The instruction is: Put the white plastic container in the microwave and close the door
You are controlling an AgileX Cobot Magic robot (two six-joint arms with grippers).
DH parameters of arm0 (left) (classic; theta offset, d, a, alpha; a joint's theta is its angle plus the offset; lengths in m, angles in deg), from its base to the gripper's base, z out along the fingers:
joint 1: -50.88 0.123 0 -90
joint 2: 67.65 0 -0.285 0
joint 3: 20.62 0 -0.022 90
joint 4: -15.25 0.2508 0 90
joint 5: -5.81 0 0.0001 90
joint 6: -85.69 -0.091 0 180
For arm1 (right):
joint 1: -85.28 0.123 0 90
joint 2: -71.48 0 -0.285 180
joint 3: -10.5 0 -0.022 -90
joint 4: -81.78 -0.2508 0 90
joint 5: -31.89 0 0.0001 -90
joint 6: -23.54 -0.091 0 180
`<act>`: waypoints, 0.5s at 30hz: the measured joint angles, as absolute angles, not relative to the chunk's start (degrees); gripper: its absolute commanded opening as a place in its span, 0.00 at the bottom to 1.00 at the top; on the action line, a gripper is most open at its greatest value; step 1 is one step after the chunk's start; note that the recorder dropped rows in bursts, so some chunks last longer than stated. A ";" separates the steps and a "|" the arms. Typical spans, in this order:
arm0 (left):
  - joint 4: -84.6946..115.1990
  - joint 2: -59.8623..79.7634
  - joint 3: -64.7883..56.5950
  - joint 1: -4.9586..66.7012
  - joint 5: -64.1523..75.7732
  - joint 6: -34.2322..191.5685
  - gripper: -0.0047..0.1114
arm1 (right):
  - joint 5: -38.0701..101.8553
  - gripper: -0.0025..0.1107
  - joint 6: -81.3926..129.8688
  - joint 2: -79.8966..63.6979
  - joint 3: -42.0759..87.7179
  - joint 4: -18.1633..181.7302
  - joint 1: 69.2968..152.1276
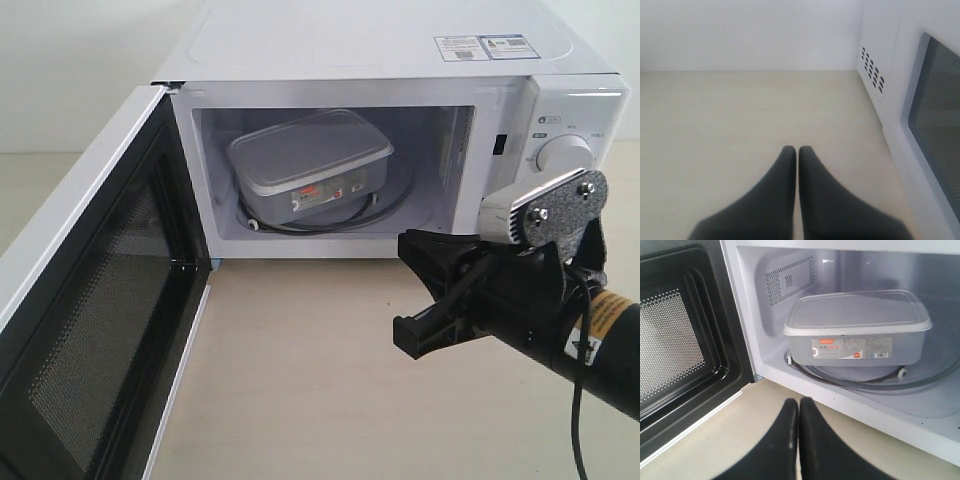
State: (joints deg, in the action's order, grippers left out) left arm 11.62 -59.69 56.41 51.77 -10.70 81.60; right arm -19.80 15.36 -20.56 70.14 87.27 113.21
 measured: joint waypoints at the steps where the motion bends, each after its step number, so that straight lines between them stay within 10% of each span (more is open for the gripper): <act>1: 11.62 -59.69 56.41 51.77 -10.70 81.60 0.08 | -19.80 0.02 15.36 -20.56 70.14 87.27 113.21; 15: 11.62 -59.69 56.41 51.77 -10.70 81.60 0.08 | 13.50 0.02 23.93 9.08 70.17 85.72 109.86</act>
State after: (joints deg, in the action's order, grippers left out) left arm 11.62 -59.69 56.41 51.77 -10.70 81.60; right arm 13.50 23.93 9.08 70.17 85.72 109.86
